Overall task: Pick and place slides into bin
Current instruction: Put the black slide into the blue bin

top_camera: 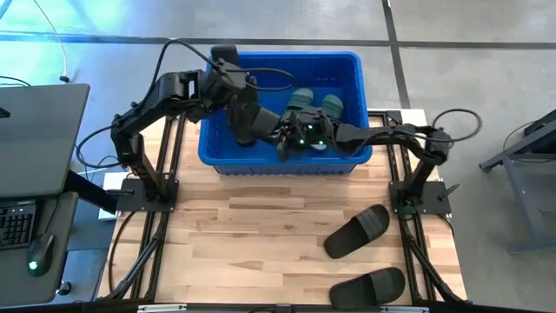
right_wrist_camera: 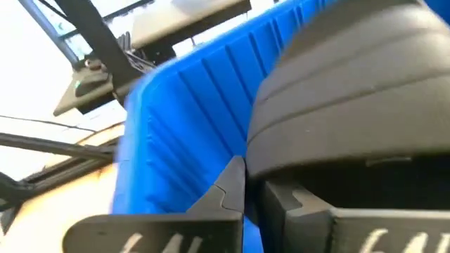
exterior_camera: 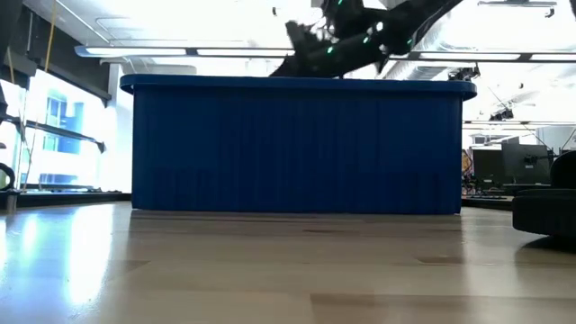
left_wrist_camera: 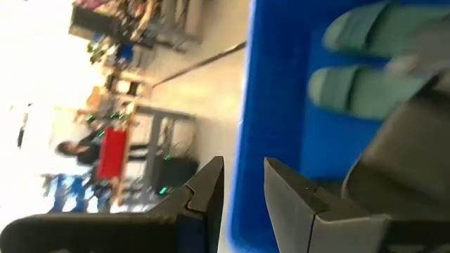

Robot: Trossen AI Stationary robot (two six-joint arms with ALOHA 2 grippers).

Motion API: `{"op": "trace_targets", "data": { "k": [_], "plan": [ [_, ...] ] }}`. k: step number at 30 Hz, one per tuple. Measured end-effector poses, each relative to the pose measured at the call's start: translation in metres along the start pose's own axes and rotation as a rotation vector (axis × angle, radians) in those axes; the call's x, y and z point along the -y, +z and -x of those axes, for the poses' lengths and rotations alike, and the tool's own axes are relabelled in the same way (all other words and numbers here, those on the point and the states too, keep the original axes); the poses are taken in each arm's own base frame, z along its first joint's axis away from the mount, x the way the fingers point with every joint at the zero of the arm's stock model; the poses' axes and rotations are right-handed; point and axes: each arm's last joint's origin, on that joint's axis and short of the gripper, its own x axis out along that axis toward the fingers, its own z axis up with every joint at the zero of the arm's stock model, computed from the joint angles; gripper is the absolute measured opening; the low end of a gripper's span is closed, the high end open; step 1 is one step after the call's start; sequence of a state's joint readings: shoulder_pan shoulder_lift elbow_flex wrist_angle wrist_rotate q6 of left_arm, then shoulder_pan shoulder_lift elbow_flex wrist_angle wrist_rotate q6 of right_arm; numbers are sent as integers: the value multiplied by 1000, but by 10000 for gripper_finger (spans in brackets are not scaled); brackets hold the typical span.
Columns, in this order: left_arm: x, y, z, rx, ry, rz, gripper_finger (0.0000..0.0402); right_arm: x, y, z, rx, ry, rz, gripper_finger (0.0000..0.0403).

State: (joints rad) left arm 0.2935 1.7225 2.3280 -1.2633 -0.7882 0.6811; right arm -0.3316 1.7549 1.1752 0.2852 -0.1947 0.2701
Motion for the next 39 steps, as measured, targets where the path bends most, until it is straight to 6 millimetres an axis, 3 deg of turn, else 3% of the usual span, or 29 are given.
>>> {"op": "trace_targets", "data": {
  "k": [4,8,14,19,25,31,39],
  "plan": [
    [1,2,0,53,-55,-2,90,11,2,-23,-26,61,3,0],
    [2,2,0,61,-64,-40,90,8,4,-54,-64,156,15,0],
    [2,2,0,67,-73,-43,90,10,0,-101,-229,135,-11,0],
    [3,1,0,60,-79,-54,90,9,8,-123,-340,125,-94,0],
    [6,-3,0,27,-110,-94,90,0,27,-121,-423,88,58,12],
    [8,-5,0,6,-128,-89,90,-7,28,-110,-561,94,84,84],
    [8,-6,0,6,-134,-82,90,-5,23,-106,-625,45,-48,167]
  ]
}}
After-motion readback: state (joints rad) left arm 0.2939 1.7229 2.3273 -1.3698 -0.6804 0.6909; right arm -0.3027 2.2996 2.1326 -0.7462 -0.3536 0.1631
